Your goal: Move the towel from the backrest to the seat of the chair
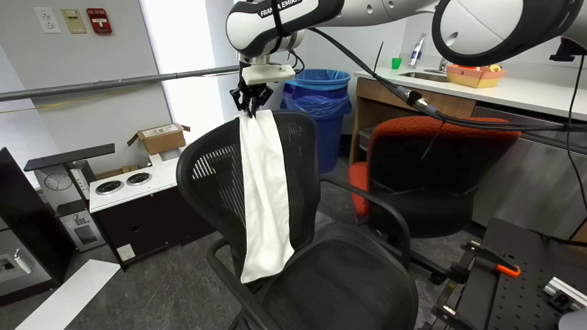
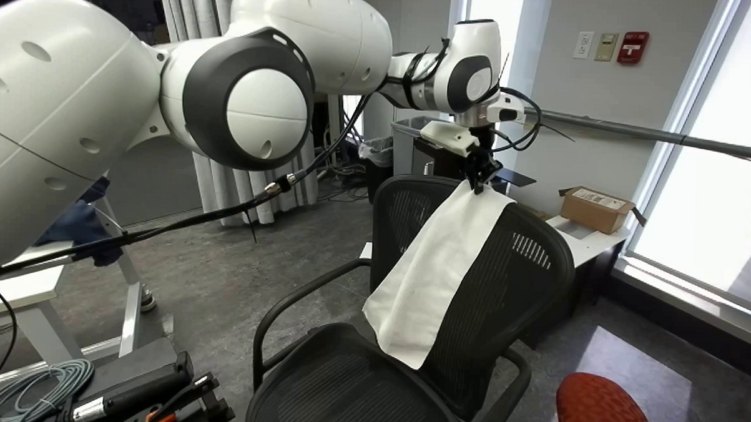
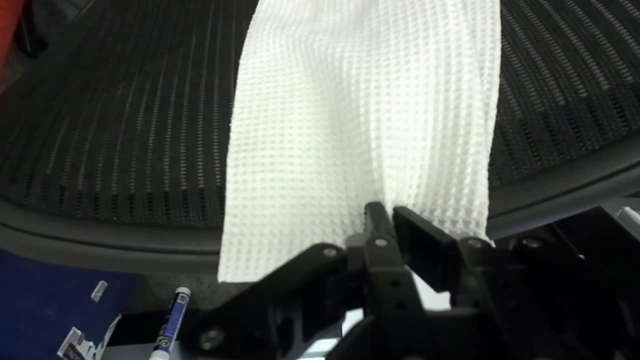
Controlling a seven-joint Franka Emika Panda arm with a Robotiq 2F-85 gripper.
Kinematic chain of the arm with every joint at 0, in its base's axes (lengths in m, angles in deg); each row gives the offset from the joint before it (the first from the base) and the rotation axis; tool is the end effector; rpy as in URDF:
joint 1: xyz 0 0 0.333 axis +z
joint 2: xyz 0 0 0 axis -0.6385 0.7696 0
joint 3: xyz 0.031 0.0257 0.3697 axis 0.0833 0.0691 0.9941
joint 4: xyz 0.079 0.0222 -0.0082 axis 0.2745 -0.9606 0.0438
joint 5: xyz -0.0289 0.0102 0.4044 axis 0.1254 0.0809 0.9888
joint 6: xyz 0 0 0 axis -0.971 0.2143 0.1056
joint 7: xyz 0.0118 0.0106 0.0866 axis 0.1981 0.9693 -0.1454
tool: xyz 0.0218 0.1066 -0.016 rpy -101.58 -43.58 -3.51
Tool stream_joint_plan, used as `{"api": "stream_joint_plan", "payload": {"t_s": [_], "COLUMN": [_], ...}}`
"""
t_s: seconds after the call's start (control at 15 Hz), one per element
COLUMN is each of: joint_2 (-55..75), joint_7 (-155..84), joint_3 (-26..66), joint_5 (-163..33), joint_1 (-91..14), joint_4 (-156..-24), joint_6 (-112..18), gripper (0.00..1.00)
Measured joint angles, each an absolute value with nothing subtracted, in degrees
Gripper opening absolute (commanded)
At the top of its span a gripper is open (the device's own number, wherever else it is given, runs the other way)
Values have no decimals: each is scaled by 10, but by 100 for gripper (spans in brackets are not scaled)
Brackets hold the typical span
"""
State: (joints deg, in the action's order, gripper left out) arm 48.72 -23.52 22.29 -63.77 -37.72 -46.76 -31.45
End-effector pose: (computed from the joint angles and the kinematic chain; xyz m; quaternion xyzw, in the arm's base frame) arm 0.8702 0.0155 0.3782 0.9835 -0.1237 0.1320 0.0048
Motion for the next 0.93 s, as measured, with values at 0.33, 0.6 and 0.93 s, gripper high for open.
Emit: {"api": "stream_joint_plan", "payload": {"t_s": [0.33,0.6,0.93], "joint_2": [477,452,433], "joint_7": [-326,-408,-472], "joint_3": [250,261,274], "joint_5": [-635,-635,-635], "joint_1": [-379,-384,-380], "joint_4": [-468,-478,-484], "joint_6": [-304,-251,-209], "gripper": [3,3,3]}}
